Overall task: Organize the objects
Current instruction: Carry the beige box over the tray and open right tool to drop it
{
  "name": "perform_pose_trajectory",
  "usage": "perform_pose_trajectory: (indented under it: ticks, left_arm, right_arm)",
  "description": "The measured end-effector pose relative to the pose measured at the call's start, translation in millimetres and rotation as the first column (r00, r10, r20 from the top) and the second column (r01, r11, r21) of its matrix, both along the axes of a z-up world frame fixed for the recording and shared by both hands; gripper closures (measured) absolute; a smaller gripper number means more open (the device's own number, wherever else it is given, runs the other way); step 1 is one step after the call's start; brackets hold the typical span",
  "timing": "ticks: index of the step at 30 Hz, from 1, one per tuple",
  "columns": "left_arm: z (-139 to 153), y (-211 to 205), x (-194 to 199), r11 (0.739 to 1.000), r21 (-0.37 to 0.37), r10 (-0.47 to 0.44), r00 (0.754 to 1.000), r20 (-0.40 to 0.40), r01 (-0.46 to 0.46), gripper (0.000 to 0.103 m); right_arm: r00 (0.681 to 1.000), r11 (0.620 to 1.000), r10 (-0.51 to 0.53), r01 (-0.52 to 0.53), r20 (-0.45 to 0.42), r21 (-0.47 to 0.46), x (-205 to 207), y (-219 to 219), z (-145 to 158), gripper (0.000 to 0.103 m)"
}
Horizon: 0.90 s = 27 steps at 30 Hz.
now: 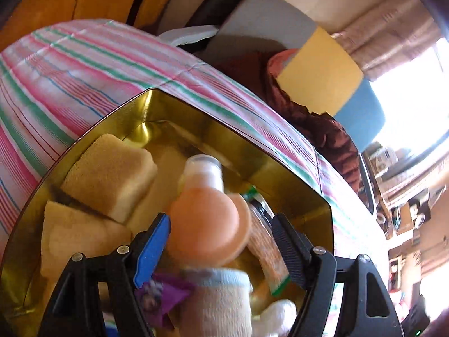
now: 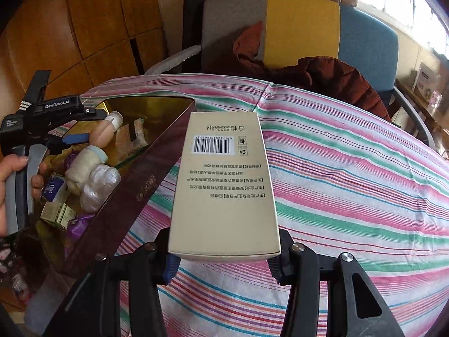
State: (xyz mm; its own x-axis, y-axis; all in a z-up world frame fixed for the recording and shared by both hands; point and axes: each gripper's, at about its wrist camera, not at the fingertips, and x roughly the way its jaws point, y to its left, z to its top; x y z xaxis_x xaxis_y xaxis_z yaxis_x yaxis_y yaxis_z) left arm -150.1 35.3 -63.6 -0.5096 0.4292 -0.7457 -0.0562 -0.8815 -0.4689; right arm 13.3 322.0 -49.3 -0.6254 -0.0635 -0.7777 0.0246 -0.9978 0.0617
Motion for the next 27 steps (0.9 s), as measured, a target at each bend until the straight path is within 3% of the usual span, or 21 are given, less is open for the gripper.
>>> perform_pose_trajectory:
  ticks: [13, 27]
  left_arm:
    - [23.2, 18.8, 55.8, 0.989, -0.027, -0.145, 0.983, -0.114, 0.143, 0.027]
    - [32.2, 11.1, 94.7, 0.987, -0.042, -0.161, 0.971, -0.176, 0.156, 0.027]
  right_arm:
    - [1.0, 0.999, -0.014, 0.014, 0.006, 0.03, 1.0, -12.6, 2.9, 0.052]
    - [1.0, 1.0, -0.009, 0.009, -0.011, 0.027, 2.9, -26.2, 17.6, 0.052]
